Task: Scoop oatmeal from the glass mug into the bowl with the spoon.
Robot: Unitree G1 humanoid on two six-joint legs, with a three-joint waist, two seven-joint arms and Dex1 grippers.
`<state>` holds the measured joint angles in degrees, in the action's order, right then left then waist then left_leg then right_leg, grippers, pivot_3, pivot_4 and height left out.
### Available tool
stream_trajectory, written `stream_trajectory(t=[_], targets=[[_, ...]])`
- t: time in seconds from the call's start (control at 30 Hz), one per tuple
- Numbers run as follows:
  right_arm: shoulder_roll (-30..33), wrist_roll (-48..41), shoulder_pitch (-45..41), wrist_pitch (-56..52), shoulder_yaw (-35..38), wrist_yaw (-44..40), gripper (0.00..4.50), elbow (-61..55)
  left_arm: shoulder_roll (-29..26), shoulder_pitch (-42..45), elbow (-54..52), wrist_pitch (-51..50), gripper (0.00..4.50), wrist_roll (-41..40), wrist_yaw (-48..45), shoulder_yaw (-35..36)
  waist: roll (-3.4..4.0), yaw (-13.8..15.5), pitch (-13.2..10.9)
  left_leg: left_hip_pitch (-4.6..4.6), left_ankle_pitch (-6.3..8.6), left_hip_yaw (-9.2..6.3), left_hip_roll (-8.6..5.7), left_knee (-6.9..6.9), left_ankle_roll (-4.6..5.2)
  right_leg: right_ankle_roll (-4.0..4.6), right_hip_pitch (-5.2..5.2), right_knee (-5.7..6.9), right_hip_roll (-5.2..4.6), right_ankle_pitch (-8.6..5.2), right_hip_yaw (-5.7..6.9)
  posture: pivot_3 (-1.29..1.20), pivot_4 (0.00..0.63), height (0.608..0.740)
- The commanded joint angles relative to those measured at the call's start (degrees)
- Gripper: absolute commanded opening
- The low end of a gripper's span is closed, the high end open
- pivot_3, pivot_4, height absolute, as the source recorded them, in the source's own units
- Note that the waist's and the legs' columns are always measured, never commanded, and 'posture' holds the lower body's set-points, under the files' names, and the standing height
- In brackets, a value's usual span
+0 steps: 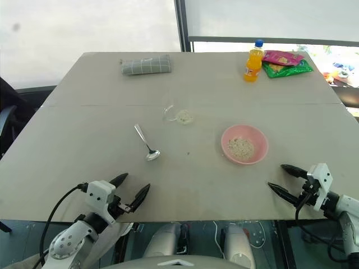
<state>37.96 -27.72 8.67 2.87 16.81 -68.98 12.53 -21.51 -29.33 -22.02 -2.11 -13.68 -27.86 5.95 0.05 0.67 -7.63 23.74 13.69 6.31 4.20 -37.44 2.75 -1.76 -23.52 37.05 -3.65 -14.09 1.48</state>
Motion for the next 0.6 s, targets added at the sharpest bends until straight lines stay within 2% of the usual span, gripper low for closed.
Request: stream_trajectory(t=[0.03,0.3,0.6], targets=[[0.9,0.0,0.7,0.2,1.4,-0.2,4.5,0.6,-0.5,0.5,2.4,-0.9,4.45,0.6,-0.1,0.3,0.0,0.0,0.0,0.0,0.0,0.0,0.0,0.0,0.0,0.0,0.0,0.0,0.0,0.0,0.0,0.0,0.15,0.74],[0.8,-0.7,1.9,-0.5,2.5,1.0,4.5,-1.8,-0.3,3.9,4.2,-0.8,4.45,0.1,-1.4,-0.3,0.04,0.1,0.0,0.01,0.0,-0.01,-0.01,0.0,-0.01,0.0,0.01,0.0,-0.02,0.0,0.02,0.0,0.15,0.74],[-0.1,-0.7,3.3,-0.1,1.9,1.0,4.5,-3.3,0.7,3.0,4.9,0.9,4.45,0.4,-2.2,-1.4,0.08,0.2,0.0,0.01,0.0,0.0,-0.01,0.0,-0.01,0.0,0.01,0.0,-0.02,0.0,0.02,0.0,0.15,0.74]])
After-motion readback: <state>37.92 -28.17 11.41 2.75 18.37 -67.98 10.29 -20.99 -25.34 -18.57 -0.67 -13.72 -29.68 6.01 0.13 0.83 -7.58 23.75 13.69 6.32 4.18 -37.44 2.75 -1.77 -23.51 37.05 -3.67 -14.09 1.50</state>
